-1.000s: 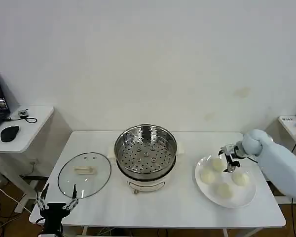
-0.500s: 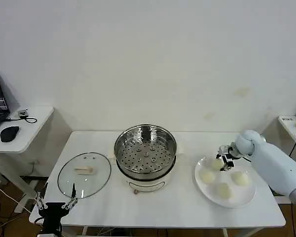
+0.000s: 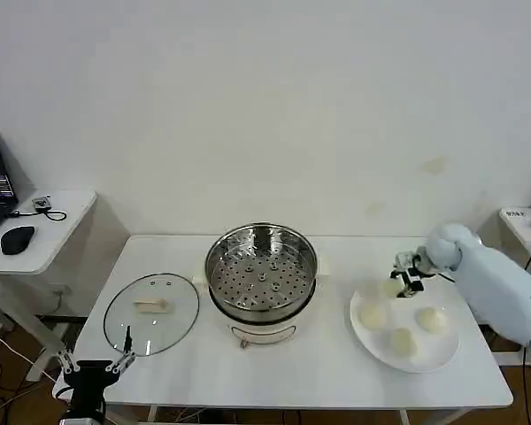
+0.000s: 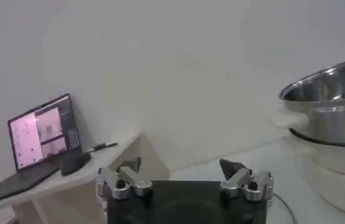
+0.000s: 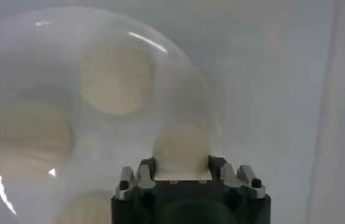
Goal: Take steamed baozi put them in steamer then cover it.
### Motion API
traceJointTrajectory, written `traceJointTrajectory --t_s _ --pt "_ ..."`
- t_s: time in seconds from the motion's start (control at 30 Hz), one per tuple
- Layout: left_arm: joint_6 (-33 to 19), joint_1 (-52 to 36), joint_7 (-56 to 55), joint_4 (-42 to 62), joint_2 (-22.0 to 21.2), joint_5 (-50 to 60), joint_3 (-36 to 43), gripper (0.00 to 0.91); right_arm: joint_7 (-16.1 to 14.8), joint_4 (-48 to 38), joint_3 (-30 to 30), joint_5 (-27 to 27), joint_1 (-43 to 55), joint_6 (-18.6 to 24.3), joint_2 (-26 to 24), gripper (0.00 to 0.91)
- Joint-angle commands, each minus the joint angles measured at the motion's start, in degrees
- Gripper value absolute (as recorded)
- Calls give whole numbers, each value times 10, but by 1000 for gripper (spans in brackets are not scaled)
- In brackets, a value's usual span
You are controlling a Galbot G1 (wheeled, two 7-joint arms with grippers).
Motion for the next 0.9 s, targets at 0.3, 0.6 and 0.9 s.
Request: traceJointTrajectory --t_s 0.3,0.6,0.9 --pt "0 -5 2 0 10 1 -7 907 -3 62 -107 118 217 -11 31 595" --pt "6 -4 5 0 15 -18 -21 907 17 76 -197 156 283 -7 156 595" --pt "7 4 6 1 20 -10 -18 907 39 39 -243 126 260 55 269 595"
